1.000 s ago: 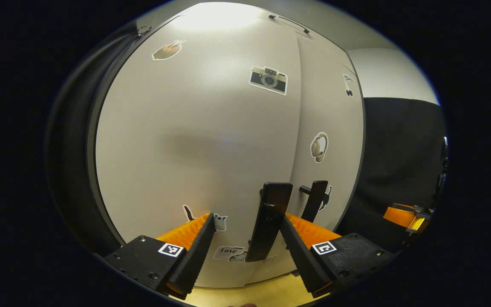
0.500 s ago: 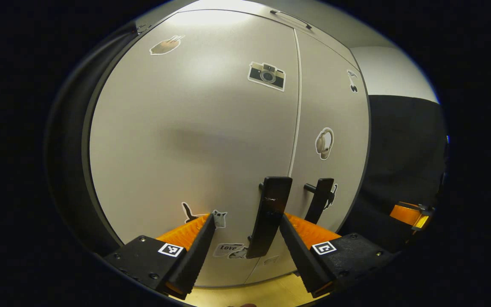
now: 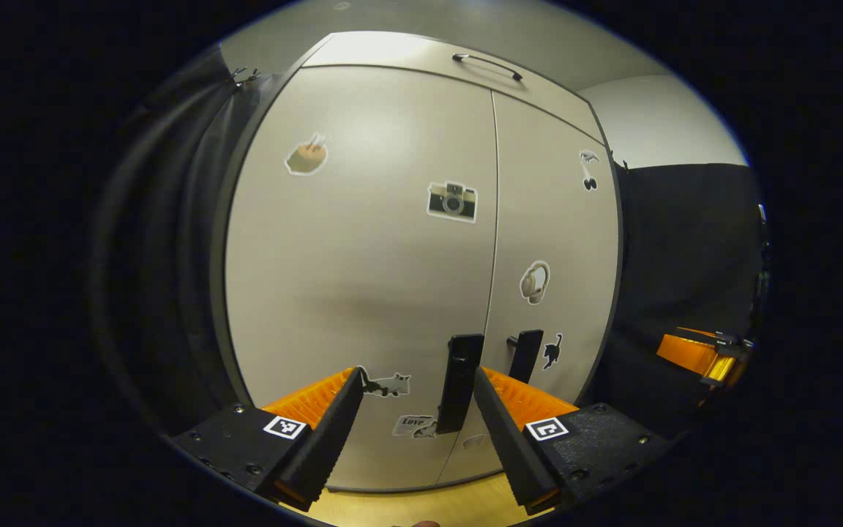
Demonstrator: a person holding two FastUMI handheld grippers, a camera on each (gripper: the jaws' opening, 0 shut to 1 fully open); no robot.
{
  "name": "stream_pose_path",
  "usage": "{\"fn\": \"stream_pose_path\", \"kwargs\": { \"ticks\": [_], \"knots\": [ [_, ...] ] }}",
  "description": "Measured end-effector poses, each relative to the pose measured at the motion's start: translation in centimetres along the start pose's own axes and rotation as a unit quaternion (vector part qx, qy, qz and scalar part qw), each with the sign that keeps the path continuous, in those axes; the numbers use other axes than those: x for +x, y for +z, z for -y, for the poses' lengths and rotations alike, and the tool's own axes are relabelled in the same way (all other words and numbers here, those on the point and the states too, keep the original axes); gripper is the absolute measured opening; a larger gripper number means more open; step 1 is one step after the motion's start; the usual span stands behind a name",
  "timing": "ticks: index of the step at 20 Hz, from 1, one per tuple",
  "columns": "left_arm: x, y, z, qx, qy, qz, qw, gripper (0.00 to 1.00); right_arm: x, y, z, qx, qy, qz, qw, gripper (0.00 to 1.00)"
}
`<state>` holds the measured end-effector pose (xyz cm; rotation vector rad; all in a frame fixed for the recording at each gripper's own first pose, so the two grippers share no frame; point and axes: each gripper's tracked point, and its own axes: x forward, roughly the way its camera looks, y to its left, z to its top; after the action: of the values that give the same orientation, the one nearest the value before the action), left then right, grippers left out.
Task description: Grab one shoe with the right hand and put it into the shoe cabinet, grab the other shoe with the left hand and put it into the shoe cabinet; then close the right door with the right hand and the left door with the left hand.
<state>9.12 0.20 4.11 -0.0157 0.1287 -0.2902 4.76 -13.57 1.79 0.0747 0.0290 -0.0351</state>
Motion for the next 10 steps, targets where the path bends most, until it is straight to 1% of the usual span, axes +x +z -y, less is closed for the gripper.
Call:
{"fn": "stream_pose_path", "kwargs": {
  "ticks": [3, 5, 6, 7, 10],
  "knots": [
    [-3.0, 2.1, -1.1, 0.010, 0.026, 0.023, 0.999, 0.93, -0.4, 2.3, -2.4, -0.006, 0.010, 0.025, 1.000, 1.00],
    [-4.9, 2.7, -1.6, 0.011, 0.041, 0.033, 0.999, 0.93, -0.8, 3.1, -3.9, -0.003, 0.018, 0.036, 0.999, 1.00],
    [-5.7, 3.0, -1.9, 0.011, 0.048, 0.038, 0.998, 0.93, -1.1, 3.3, -4.6, -0.002, 0.023, 0.041, 0.999, 0.97],
    [-6.5, 3.1, -1.9, 0.009, 0.050, 0.042, 0.998, 0.93, -1.5, 3.3, -5.1, -0.003, 0.024, 0.043, 0.999, 1.00],
    [-8.8, 2.9, -1.8, -0.010, 0.052, 0.045, 0.998, 0.94, -3.2, 2.9, -6.0, -0.012, 0.025, 0.040, 0.999, 1.00]
  ]
}}
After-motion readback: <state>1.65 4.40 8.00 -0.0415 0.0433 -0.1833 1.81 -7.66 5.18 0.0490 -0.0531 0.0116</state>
